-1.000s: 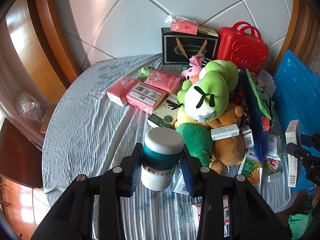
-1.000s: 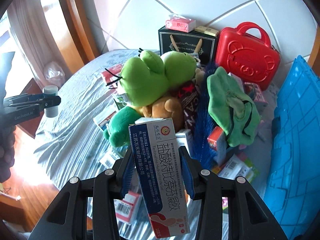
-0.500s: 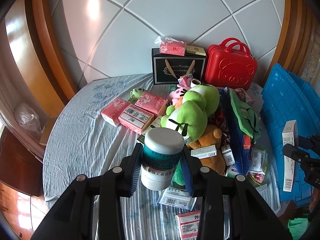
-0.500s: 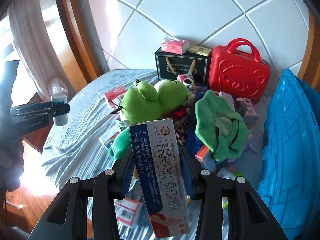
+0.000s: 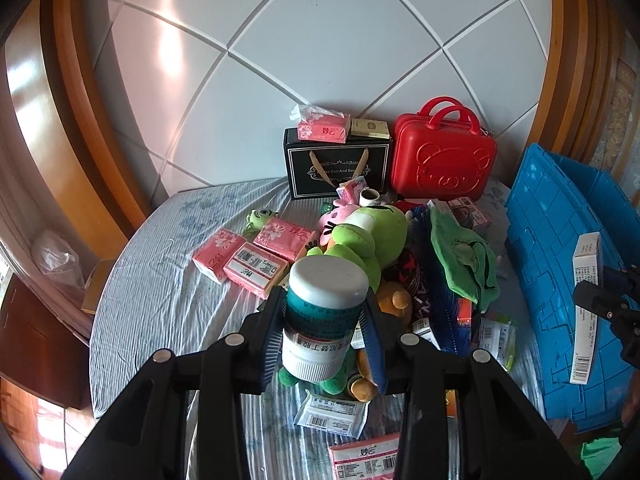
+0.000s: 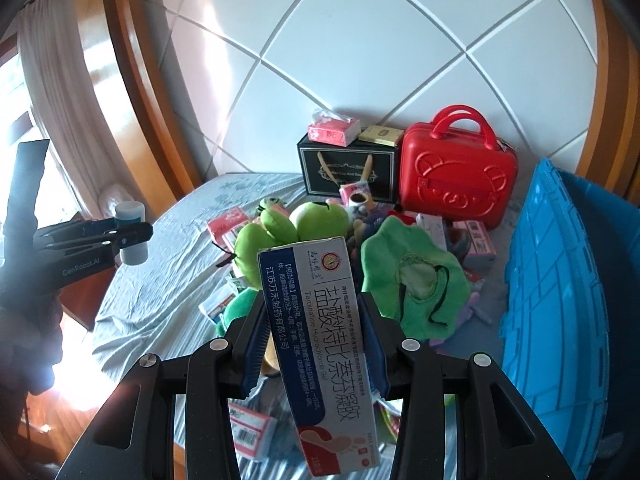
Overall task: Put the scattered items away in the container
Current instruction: 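Lift the white bottle and medicine box and carry both toward the blue box, then open the left tool over the blue box while the right tool releases the medicine box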
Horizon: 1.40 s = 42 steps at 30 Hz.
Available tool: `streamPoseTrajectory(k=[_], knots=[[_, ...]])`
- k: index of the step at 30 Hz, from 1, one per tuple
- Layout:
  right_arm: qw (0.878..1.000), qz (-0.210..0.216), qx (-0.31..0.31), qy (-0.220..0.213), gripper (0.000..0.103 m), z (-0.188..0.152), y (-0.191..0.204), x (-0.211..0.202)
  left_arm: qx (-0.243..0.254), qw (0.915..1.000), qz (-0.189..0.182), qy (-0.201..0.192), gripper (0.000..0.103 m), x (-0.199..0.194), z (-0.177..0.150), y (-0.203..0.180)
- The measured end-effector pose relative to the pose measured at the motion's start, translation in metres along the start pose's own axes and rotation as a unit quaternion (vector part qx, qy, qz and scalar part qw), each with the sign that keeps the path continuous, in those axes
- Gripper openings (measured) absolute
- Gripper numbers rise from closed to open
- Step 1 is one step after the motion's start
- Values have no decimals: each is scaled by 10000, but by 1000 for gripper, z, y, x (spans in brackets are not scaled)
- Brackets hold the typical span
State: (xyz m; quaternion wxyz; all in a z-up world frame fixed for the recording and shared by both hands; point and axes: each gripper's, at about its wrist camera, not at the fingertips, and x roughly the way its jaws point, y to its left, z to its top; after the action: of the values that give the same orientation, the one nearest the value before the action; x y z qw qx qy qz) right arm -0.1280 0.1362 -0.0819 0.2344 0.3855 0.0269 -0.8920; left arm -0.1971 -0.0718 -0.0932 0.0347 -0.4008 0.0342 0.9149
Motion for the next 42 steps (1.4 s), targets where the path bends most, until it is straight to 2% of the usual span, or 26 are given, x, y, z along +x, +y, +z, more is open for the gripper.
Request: streamPoseTrajectory(k=[11,26,42], knots=[[9991,18,139,-389,42,15,-41,-41,152,9996,-133,-203,36,-10,20,-56],[9957,-166,474,-773,42,14,-115,-95,599,9963,-482,-389,36,-20,43,-159],[9857,-670,1070,-1115,42,-6,-197,-158,1364,9843,-990,-527,36,-29,68,-277]])
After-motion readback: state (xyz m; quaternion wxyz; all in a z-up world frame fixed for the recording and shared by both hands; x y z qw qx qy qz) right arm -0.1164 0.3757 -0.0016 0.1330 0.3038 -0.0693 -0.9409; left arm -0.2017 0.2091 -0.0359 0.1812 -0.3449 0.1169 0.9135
